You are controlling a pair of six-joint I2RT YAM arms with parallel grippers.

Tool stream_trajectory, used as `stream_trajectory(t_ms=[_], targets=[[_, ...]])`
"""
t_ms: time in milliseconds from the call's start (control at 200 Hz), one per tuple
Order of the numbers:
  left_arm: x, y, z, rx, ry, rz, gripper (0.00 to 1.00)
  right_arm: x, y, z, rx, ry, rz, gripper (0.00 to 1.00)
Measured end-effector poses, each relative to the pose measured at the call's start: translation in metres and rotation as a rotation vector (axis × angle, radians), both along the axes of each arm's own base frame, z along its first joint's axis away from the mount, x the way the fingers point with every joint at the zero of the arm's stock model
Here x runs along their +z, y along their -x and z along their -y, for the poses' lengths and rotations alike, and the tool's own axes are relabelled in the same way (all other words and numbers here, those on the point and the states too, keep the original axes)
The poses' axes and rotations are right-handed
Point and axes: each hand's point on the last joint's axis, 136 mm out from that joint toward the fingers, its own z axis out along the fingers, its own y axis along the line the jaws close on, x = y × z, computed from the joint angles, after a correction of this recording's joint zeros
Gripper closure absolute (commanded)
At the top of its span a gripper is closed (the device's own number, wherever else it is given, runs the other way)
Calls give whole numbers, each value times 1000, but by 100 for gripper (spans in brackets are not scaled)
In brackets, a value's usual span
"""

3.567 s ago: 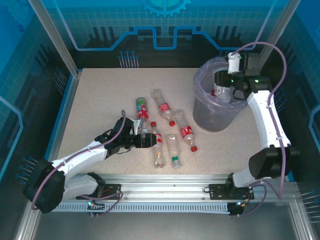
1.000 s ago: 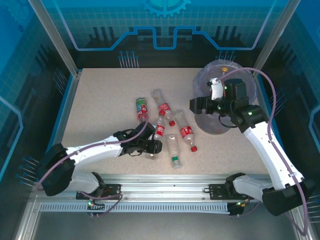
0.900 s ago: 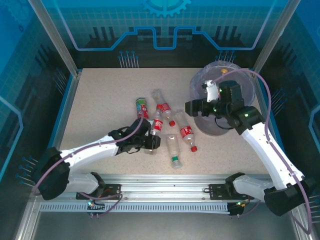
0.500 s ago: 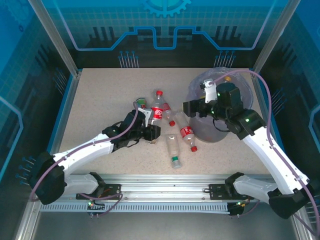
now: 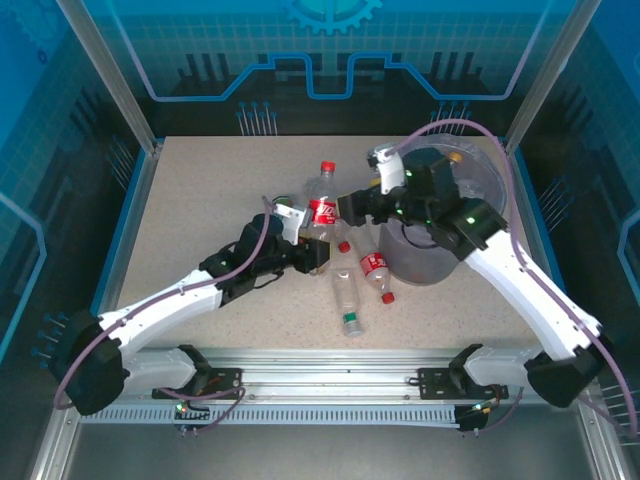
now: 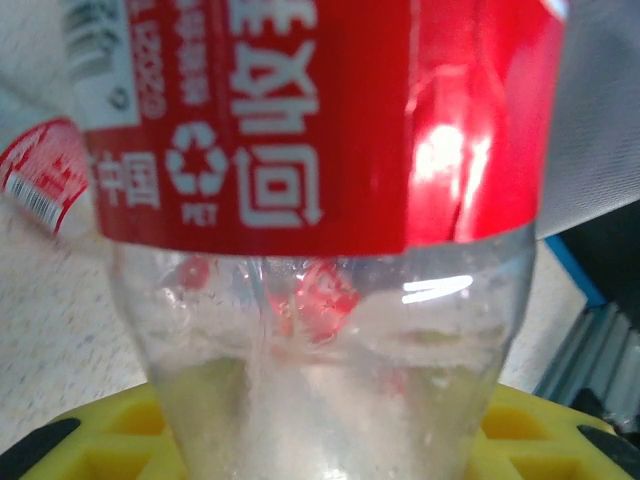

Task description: Put the plastic bottles in the bin

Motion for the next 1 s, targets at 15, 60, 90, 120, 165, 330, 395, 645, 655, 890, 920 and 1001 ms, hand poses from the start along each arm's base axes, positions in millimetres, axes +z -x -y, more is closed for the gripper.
stream_trajectory(t_ms=[15,60,90,120,165,330,395,645,655,890,920,1001], targets=[[3,0,0,-1,9,9,63,-4,-2,-2,2,4,-8,11],[12,1,1,-7,38,39,63,-14,-8,-8,8,12,-31,11],[16,1,2,-11,52,54,63,-19,-11,-12,14,11,-45,11],[19,2,2,-14,67,69,63,-23,-13,-16,21,8,-57,11],[21,2,3,-14,80,79,63,-27,-16,-23,35,-7,-74,12],[18,0,1,-10,88,83,63,-28,-24,-45,91,-93,-110,12],[21,0,2,-14,98,93,63,-28,-27,-52,110,-126,-122,14],[26,-2,6,-30,120,112,63,-22,-30,-62,146,-214,-159,33],[26,-1,6,-30,120,113,63,-21,-30,-62,148,-215,-156,34],[26,-3,6,-26,122,115,52,-23,-32,-61,146,-223,-166,46],[26,-3,6,-25,122,115,49,-22,-33,-61,146,-223,-165,47],[26,-4,6,-24,123,113,37,-22,-33,-61,147,-224,-166,48]])
